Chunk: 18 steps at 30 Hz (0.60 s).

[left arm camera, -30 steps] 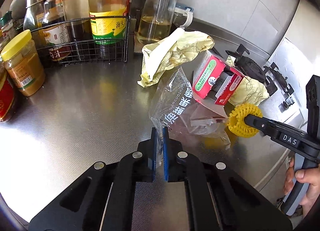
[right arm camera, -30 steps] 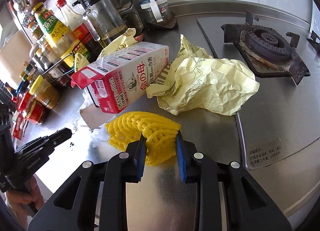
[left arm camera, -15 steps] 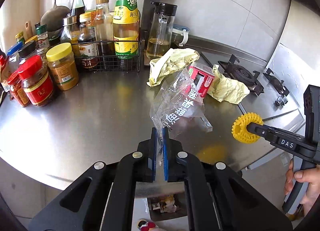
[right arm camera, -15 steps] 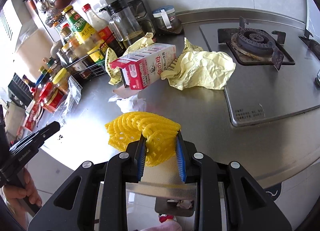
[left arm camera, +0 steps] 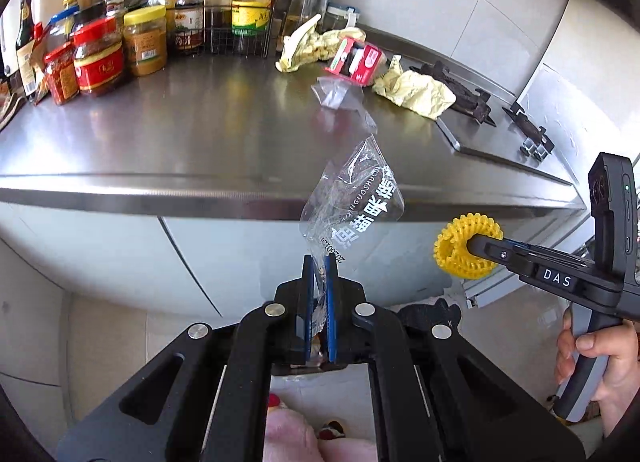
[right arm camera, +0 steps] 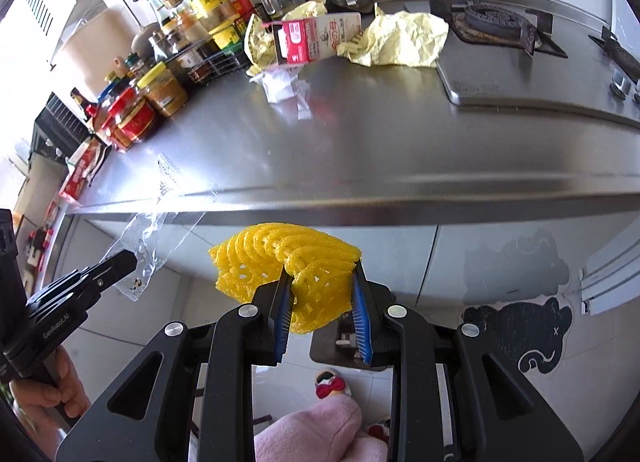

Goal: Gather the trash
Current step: 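Carry bag and foam net down over the floor bin and open both tools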

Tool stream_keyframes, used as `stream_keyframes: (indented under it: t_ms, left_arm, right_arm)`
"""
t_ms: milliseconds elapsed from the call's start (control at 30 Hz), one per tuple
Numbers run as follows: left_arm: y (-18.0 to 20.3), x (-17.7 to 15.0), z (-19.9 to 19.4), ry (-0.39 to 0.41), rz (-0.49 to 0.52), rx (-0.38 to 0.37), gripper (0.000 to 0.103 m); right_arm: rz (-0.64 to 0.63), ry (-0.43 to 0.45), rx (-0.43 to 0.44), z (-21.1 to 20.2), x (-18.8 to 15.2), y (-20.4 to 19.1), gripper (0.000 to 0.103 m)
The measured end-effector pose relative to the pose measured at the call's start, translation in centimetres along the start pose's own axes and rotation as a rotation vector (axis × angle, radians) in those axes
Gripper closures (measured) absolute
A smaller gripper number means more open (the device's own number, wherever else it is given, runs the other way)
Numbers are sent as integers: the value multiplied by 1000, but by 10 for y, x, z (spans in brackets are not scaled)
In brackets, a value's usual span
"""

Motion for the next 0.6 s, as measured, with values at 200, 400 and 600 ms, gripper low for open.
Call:
stream_keyframes:
  t_ms: [200,400,600]
  left_arm:
    - [-9,-57,39,-128,-44,11,99]
    - [-18,-103,93,-243,-76,17,99]
    - [-30,-136,146,-336,-100,22,99]
  right_arm:
    - [16,-115,-29,41,-48,17,75]
    - [39,-199,-58,89,-76,32,75]
    - [73,-249,-87,138,-91,42,75]
Point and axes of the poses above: each gripper's, at about its wrist camera, not at the fingertips, and z roughly the way its jaws point, y to its right, x to its top, the point moved 5 cm from there along z, roughly the way its jaws point, and after that the axes turned 6 degrees about -x, right-handed, at the moved point
